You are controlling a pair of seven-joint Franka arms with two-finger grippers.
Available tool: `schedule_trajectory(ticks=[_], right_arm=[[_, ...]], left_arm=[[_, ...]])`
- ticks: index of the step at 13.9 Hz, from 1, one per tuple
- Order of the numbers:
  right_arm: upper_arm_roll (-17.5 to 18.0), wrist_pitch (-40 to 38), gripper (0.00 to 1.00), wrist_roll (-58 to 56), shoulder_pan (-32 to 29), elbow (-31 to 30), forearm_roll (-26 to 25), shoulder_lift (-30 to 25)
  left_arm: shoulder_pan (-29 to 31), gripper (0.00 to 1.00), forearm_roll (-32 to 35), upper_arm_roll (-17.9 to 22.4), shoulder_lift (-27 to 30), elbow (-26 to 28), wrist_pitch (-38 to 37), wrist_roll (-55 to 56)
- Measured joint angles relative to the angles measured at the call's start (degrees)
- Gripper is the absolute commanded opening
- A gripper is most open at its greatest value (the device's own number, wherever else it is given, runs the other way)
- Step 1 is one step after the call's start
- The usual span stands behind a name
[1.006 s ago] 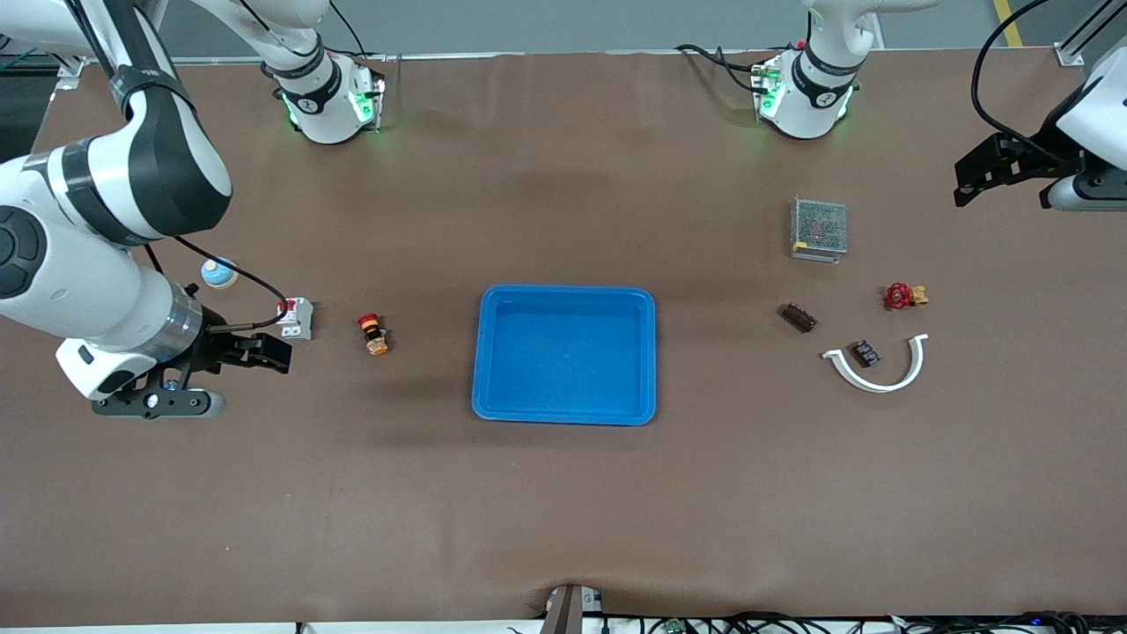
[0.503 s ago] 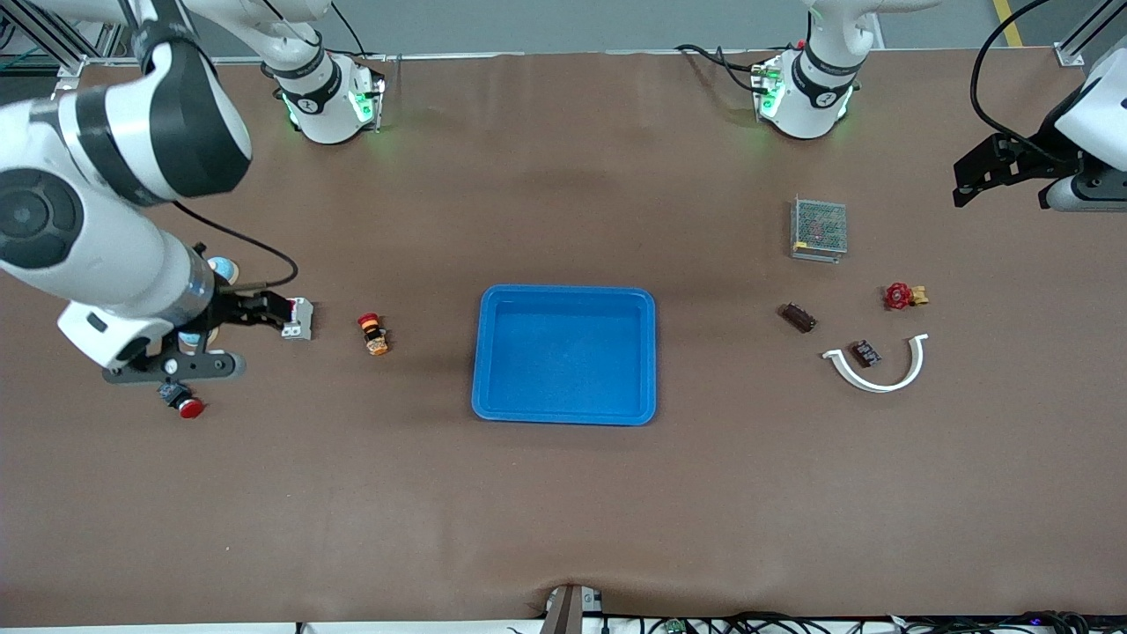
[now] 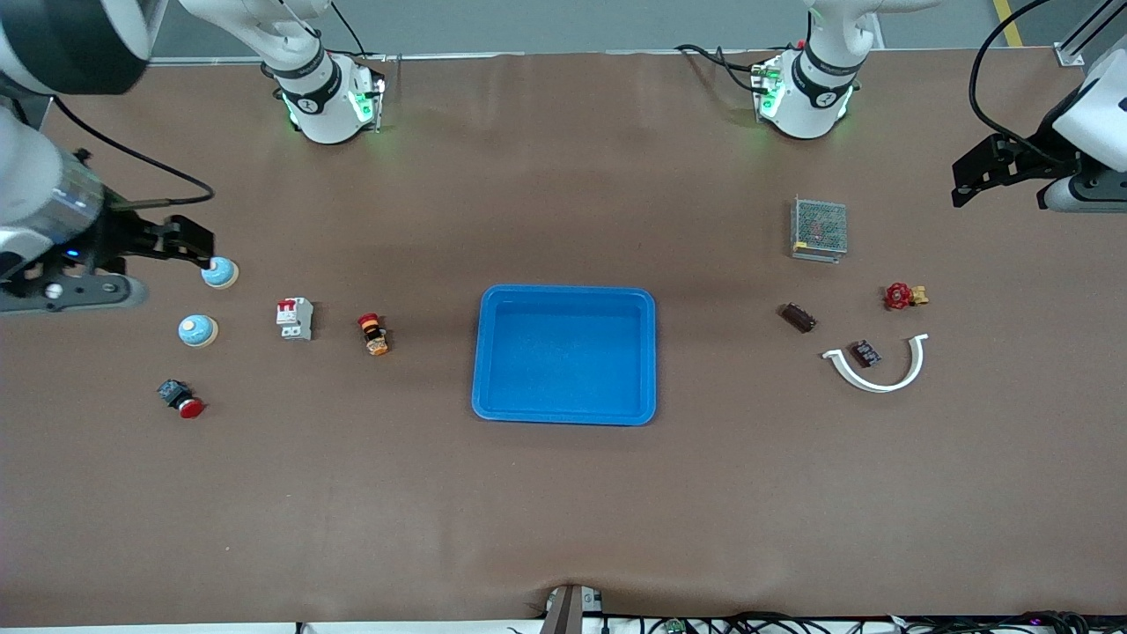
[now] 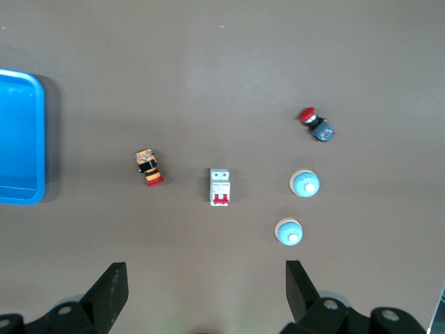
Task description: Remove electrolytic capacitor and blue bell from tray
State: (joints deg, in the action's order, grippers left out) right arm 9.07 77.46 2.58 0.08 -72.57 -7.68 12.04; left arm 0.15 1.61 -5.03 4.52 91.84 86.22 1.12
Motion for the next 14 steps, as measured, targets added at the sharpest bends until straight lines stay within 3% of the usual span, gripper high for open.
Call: schedule_trajectory(ticks=[5,14], right_arm=[[-7.0,0.0,1.00,0.2,-0.3,-3.2,4.2,-7.6],[-9.8,9.3,1.00,0.3,-2.3,-11.1,4.6,-11.9]], left_arm=[[0.0,1.00,0.0,-0.2,0.0,0.1,0.0,-0.1],[0.2,1.00,0.0,-1.8,0.0,0.2,0.0,-0.1]])
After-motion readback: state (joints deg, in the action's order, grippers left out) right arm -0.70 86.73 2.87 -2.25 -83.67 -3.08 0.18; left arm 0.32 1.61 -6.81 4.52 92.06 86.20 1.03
